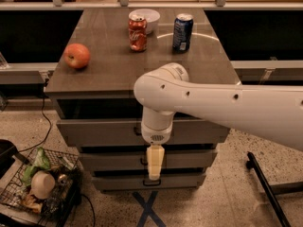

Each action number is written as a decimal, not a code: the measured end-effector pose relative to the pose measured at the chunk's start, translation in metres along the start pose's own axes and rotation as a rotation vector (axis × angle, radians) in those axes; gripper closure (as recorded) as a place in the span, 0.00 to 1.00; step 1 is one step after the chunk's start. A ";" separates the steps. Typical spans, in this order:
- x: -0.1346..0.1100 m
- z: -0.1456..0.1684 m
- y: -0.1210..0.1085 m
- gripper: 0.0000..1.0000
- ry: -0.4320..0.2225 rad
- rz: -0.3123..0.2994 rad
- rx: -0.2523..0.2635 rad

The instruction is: Open top drawer

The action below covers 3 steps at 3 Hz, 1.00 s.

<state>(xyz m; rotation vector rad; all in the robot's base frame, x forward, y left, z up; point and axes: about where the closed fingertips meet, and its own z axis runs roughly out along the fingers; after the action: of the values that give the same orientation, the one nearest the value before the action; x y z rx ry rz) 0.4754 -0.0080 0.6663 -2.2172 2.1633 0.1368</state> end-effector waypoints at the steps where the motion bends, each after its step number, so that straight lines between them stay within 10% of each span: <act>1: -0.009 0.009 -0.001 0.18 -0.010 -0.025 -0.004; 3: -0.009 0.010 0.000 0.64 -0.007 -0.026 -0.007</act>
Offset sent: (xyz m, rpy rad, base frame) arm 0.0002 0.0093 -0.0073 0.0096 0.0021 0.0232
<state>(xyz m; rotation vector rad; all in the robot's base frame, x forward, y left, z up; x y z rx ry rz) 0.4744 0.0014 0.6573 -2.2436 2.1331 0.1510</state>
